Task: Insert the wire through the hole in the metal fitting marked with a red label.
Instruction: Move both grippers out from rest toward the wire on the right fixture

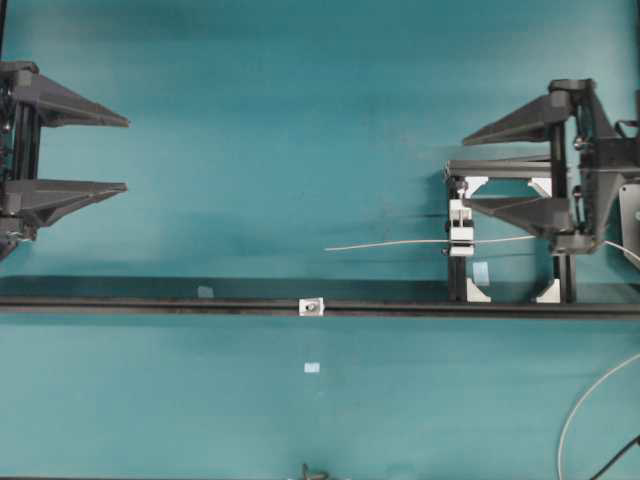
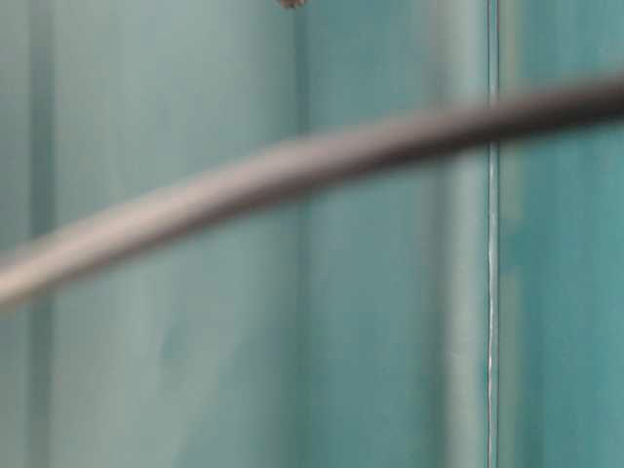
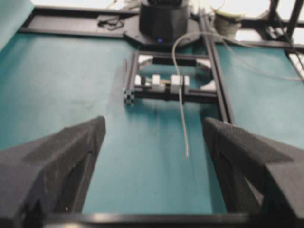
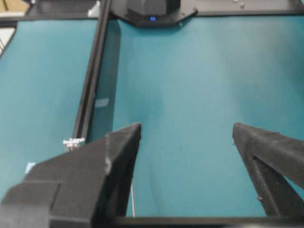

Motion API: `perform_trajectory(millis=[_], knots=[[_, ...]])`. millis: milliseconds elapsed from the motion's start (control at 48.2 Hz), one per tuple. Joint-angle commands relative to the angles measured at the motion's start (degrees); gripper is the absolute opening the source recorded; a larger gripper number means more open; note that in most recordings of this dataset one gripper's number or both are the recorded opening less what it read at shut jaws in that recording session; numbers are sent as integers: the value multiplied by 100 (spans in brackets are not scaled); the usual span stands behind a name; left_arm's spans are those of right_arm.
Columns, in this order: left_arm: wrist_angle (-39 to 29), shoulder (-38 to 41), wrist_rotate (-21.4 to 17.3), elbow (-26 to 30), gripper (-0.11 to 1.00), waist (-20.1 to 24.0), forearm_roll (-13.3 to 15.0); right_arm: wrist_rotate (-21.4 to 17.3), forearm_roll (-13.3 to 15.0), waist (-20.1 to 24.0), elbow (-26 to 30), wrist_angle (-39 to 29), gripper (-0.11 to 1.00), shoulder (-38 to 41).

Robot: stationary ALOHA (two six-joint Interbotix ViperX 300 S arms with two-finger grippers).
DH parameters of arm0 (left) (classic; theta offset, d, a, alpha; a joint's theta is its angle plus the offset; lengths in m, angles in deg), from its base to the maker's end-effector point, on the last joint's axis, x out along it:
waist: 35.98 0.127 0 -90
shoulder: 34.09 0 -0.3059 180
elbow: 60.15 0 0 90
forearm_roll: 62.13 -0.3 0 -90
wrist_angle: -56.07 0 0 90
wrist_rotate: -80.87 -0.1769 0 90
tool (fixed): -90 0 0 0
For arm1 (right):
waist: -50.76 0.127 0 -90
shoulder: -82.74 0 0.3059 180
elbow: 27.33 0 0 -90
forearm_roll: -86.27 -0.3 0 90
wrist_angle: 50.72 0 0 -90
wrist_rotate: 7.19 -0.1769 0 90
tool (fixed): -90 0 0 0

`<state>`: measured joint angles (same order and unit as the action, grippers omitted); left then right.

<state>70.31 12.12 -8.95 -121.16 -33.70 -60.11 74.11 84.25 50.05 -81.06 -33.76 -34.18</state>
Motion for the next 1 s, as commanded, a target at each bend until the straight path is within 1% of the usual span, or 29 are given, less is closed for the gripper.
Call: perform_trajectory(millis=[0,145,228,373,560,726,850,975], knots=[[79,53,18,-26,87,62,18,-9,-18,-26,193,97,92,185],[97,53,26,-167,88,70,26,-35,-88,-35,290,255,92,642],[105,62,35,-220,89,70,26,-132,-132,-35,387,325,92,976],[105,167,35,-255,89,79,26,-229,-123,-35,642,352,91,1556],[281,694,26,-202,89,158,26,-229,-132,-35,870,360,91,2074],[800,1257,18,-246,89,167,26,-290,-132,-35,817,448,91,2276],[1011,1644,18,-264,89,167,26,-457,-123,-35,738,554,91,2399],[1195,1986,18,-264,89,167,26,-492,-105,-9,659,650,91,2531]])
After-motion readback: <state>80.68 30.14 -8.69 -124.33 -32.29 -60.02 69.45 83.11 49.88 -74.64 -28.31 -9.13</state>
